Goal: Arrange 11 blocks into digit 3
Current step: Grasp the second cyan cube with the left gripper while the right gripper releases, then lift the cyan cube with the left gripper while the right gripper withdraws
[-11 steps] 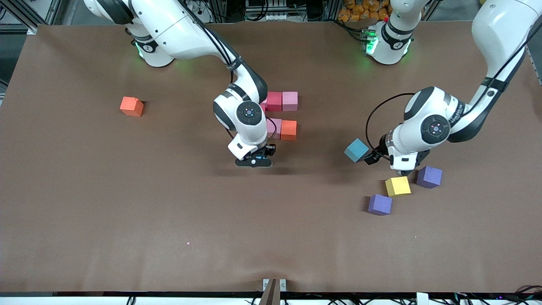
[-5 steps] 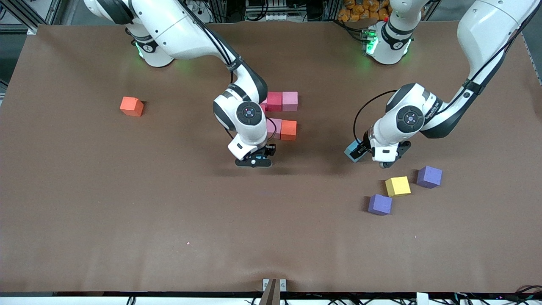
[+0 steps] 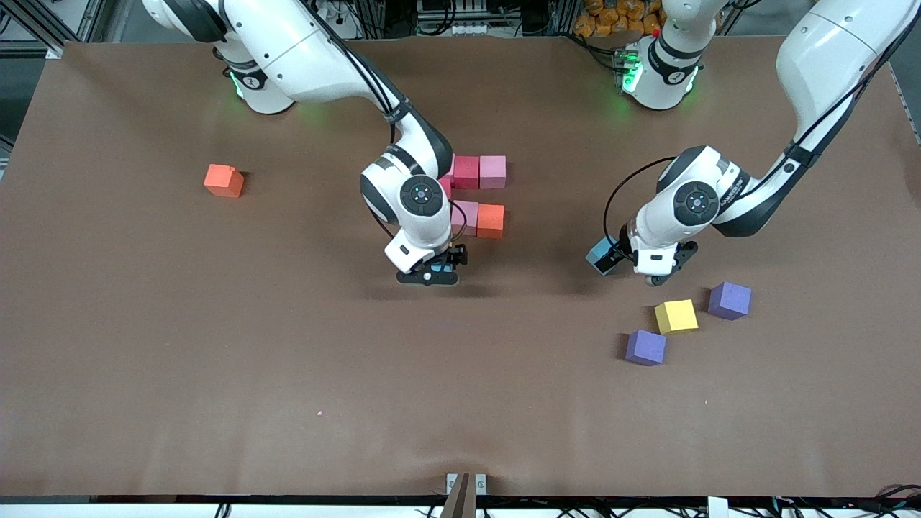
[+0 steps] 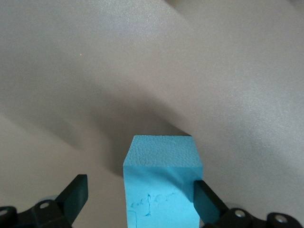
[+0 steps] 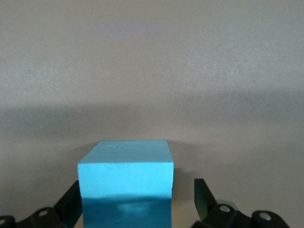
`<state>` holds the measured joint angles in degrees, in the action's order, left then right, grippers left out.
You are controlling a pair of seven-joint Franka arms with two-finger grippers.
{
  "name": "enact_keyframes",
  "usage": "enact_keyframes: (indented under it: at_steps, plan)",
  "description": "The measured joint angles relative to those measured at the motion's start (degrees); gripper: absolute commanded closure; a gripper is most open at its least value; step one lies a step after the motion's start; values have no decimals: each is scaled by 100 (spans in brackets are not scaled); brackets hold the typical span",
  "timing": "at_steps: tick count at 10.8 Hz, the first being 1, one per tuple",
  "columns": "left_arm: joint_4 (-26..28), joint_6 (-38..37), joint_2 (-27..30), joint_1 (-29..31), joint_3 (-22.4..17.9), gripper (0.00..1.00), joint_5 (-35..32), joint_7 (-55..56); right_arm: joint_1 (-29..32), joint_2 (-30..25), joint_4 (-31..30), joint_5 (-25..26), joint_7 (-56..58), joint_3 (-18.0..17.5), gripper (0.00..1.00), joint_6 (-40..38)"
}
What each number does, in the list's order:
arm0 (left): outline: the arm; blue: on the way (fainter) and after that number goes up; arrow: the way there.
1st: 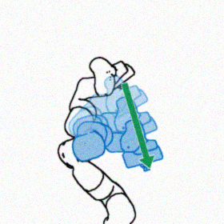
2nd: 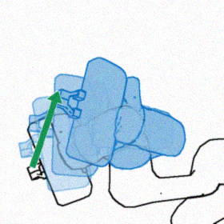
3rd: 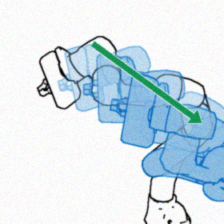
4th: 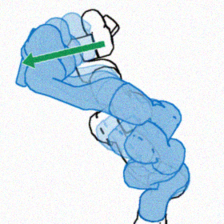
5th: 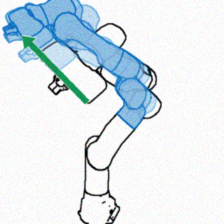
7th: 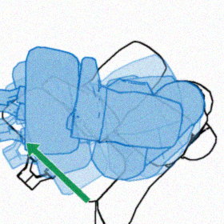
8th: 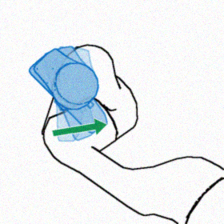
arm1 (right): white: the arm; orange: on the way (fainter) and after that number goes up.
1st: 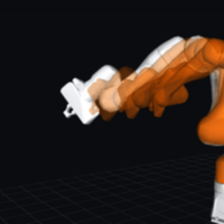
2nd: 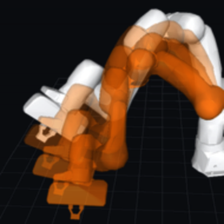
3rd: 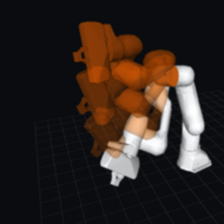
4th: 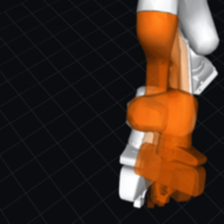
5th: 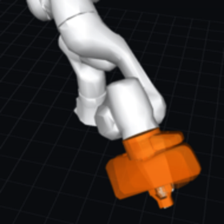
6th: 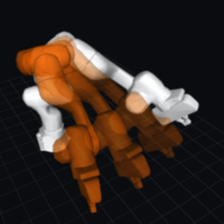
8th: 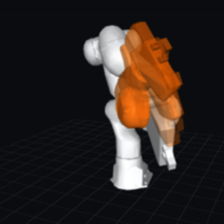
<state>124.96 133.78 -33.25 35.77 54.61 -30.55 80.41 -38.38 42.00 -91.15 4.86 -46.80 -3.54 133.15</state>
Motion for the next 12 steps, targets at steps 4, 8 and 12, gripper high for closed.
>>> enact_keyframes:
  at_steps: [4, 8, 12]
  plan:
    - [-12, 0, 1, -20, 13, 0, -5, 256, 70, -571, 74, -11, -1, 120, 0, -246]
    - [-77, 0, 8, -32, 42, 0, -10, 317, 800, -1953, 102, -14, 113, 171, 0, -1298]
    - [-108, 0, 7, -152, 45, 0, -10, 506, 2144, -2787, -12, -741, 2059, 213, 0, -1772]
